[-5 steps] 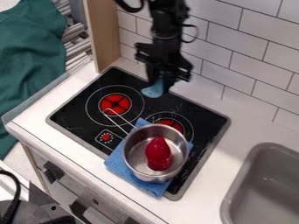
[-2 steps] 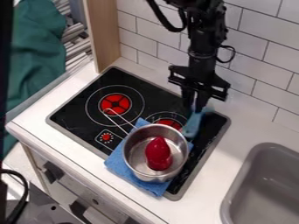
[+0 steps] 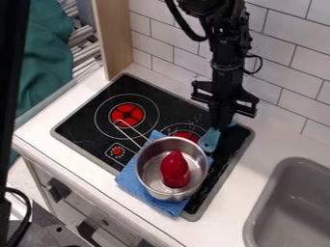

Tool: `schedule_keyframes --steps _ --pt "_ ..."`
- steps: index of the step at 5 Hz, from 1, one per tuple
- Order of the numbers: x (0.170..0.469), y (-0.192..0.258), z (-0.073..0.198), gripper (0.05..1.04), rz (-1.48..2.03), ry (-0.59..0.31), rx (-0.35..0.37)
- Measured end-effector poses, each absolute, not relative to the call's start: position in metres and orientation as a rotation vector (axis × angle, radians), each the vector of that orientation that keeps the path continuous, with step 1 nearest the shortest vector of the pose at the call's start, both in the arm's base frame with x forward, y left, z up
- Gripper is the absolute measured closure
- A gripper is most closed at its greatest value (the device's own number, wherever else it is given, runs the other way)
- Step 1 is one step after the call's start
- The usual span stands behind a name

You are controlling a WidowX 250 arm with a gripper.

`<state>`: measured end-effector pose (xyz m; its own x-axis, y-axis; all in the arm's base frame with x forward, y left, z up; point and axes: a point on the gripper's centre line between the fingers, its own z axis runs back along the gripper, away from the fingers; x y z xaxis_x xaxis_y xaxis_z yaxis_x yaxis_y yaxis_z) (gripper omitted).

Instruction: Take the forceps and put it in the right of burners

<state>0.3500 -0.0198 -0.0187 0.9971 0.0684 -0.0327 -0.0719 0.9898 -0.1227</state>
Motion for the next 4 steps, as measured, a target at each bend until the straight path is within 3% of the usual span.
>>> schedule_keyframes --steps 1,2,3,4 --pt "0.347 -0.008 -0.018 0.871 0.109 0.041 -0.109" --pt "0.344 0.008 0.011 0.626 0.137 -0.037 -0.106" --pt "0.334 0.024 0.017 0.313 0.173 -0.066 -0.114" --pt "0.326 0.030 0.012 0.080 0.181 -0.064 -0.134"
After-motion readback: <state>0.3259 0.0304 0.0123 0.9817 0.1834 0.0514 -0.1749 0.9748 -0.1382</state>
